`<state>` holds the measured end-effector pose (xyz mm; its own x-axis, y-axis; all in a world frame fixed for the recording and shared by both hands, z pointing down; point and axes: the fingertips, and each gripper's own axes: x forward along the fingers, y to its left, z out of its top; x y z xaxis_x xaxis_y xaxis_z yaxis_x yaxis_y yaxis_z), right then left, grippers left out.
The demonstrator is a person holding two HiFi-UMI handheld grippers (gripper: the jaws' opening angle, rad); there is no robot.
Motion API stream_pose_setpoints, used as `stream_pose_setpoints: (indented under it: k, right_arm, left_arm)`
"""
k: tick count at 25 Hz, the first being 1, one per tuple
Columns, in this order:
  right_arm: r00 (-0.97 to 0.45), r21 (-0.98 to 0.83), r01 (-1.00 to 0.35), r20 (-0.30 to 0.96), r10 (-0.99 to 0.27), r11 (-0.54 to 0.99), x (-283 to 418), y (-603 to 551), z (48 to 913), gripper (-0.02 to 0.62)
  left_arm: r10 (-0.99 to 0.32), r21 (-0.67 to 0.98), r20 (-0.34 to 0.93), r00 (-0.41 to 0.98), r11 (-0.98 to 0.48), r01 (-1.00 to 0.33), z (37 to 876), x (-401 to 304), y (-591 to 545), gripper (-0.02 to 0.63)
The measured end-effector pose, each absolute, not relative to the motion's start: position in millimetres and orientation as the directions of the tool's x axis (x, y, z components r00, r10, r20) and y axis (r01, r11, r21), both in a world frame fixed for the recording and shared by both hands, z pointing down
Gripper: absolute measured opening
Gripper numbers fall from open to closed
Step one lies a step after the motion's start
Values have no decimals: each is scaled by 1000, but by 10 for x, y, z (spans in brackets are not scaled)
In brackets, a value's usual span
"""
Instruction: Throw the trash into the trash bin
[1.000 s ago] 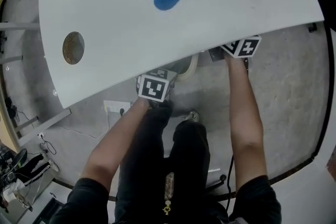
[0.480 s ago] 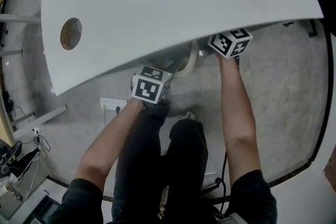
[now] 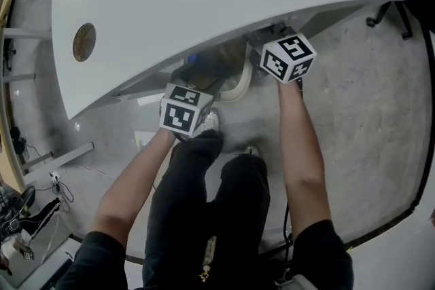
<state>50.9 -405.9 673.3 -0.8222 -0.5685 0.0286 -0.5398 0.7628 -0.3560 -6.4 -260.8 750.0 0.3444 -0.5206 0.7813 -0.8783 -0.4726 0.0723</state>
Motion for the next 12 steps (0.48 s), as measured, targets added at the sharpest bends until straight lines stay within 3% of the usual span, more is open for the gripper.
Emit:
stream_pose_setpoints:
  k: [12]
  right_arm:
    - [-850,-194,-526,103,-516,828,563,-3591,6853,144]
  left_arm:
    - [-543,49,769,337,-475,-879,7453,-41,-2615,316]
